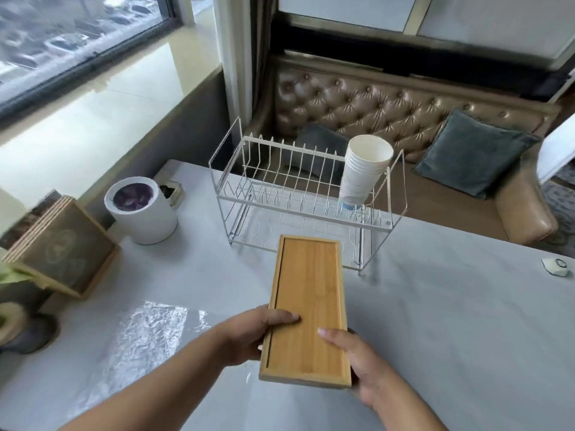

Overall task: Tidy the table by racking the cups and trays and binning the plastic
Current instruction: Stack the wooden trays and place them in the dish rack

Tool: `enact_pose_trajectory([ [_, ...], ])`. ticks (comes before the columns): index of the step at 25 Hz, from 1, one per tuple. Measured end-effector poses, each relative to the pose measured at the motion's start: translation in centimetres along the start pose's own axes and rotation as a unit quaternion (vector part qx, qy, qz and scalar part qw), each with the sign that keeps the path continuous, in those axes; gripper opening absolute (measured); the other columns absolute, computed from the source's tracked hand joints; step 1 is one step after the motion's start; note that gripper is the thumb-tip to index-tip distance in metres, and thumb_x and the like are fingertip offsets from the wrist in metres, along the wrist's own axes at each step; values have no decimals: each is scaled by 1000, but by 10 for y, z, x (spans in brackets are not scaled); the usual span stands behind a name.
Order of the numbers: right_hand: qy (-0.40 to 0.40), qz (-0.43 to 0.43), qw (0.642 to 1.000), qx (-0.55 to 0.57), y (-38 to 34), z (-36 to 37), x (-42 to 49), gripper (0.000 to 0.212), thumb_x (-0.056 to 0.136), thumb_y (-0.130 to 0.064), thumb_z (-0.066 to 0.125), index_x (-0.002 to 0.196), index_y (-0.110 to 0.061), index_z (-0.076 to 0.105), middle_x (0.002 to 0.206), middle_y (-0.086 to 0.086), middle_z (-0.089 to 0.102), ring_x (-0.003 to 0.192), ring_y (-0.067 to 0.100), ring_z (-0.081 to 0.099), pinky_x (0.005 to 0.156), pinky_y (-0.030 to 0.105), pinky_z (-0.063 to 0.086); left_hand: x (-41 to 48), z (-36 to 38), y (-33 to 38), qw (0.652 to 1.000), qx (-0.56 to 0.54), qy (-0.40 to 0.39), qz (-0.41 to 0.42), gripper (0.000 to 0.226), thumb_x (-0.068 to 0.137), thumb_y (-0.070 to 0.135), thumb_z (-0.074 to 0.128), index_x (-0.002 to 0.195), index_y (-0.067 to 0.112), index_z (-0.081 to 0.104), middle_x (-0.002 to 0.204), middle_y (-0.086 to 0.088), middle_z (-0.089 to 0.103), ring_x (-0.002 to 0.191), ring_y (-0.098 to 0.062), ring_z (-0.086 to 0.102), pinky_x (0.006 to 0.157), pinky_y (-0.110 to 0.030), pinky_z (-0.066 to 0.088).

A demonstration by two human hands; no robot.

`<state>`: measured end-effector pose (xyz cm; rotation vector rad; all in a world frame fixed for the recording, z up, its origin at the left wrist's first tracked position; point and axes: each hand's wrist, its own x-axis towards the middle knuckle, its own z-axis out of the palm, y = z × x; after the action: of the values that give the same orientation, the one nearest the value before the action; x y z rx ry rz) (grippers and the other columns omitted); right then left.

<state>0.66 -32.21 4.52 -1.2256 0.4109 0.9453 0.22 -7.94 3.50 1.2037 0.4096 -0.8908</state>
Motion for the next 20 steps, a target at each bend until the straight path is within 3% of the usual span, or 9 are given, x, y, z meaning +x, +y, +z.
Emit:
enact_pose_trajectory([
  [3,10,-6,1000,-4,-15,3,19,75,64,-33,94,129,-7,66,121,22,75,111,40,72,99,60,55,5,-14,9,999,31,-24,-8,77,71,52,89,138,24,64,135,-5,72,127,-27,66,116,-55,44],
  [7,30,-27,999,6,-46,1,50,67,68,-33,87,127,-8,68,118,19,77,107,35,75,81,47,63,32,-23,36,1000,20,6,-1,76,69,49,88,133,15,68,131,-8,74,125,-30,67,117,-53,43],
  [9,28,-27,999,8,-65,-2,69,63,73,-33,82,129,-9,67,120,19,76,110,36,74,87,49,61,48,-28,57,999,13,36,-4,76,65,48,87,132,16,69,128,-8,75,122,-28,68,115,-50,46],
  [11,26,-29,999,5,-86,-5,90,60,75,-32,81,129,-11,66,122,18,75,113,35,72,96,53,57,64,-34,79,997,22,71,-11,75,60,50,88,127,20,71,123,-4,77,112,-24,70,105,-46,50],
  [15,20,-44,999,10,-123,-14,129,54,73,-33,79,122,-13,70,112,13,79,98,27,78,80,42,63,94,-42,114,994,20,110,5,61,62,52,87,116,25,75,104,6,81,92,-13,74,83,-37,51],
  [18,43,-48,998,-2,-137,-28,151,50,75,-37,78,121,-18,71,115,12,78,112,32,72,106,54,51,113,-38,125,989,1,144,24,57,64,54,87,112,24,78,101,7,82,97,-14,74,93,-40,50],
  [20,54,-42,998,-4,-142,-37,162,40,82,-35,75,119,-21,72,121,13,76,121,34,67,113,58,43,124,-34,126,987,-7,160,28,54,63,55,85,108,24,78,93,9,81,99,-17,71,96,-41,50],
])
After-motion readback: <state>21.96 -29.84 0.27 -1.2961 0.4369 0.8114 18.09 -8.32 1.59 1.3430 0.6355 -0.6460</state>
